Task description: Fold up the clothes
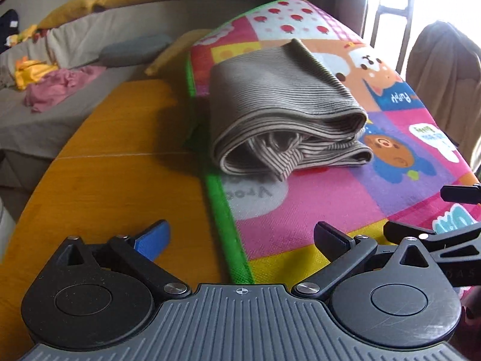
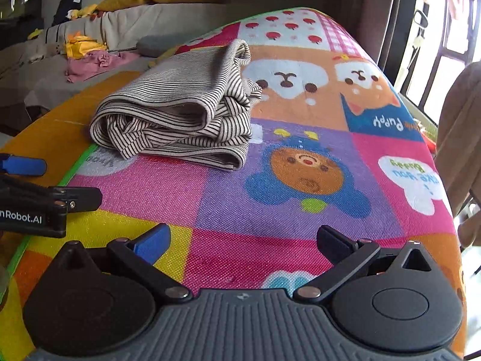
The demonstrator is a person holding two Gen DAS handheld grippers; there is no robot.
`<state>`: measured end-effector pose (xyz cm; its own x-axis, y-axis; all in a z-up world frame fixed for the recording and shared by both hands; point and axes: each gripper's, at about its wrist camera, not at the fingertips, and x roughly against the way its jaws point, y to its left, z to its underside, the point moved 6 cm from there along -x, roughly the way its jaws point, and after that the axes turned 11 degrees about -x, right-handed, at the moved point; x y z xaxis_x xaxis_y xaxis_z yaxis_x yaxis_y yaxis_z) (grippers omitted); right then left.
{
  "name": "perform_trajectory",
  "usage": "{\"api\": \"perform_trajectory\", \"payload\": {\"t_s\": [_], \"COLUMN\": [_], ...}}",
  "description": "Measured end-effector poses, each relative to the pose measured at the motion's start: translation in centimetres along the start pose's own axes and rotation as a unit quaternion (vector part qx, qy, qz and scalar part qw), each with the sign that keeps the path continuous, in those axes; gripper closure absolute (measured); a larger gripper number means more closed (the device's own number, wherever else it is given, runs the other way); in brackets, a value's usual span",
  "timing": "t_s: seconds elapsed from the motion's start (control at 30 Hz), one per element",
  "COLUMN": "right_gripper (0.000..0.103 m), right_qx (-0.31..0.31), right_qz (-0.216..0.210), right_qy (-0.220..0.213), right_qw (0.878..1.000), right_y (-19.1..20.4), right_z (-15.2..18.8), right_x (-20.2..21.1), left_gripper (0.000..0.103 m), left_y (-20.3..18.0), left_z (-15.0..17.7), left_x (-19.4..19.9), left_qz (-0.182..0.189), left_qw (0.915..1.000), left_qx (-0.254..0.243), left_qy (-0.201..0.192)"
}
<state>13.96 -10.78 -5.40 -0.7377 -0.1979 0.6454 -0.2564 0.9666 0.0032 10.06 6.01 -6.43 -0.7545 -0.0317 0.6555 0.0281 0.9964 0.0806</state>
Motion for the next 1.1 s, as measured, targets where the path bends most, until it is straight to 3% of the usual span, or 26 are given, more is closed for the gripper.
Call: {"api": "perform_trajectory", "payload": {"t_s": [0.23,1.1], "right_gripper": [0.000,0.000], "right_qx": [-0.085,-0.067], "right_qz": [-0.054,-0.040], "right_qy": [0.024,0.026], "right_qw": [0.995,0.997], "right_y": [-2.4,-1.9], "right_z": [-0.3,-0.2], "right_x": [-0.9,-1.3], "left_gripper": [0.000,0.000], "left_y": [-0.4,-0.5], "left_z": [0.0,0.1], "left_x": [-0.1,-0.1], "left_qz": [-0.015,-0.012], "left_qw": [0.9997,0.9997], "left_qx": [-0.018,-0.017], "left_qy": [0.008,0.007]}}
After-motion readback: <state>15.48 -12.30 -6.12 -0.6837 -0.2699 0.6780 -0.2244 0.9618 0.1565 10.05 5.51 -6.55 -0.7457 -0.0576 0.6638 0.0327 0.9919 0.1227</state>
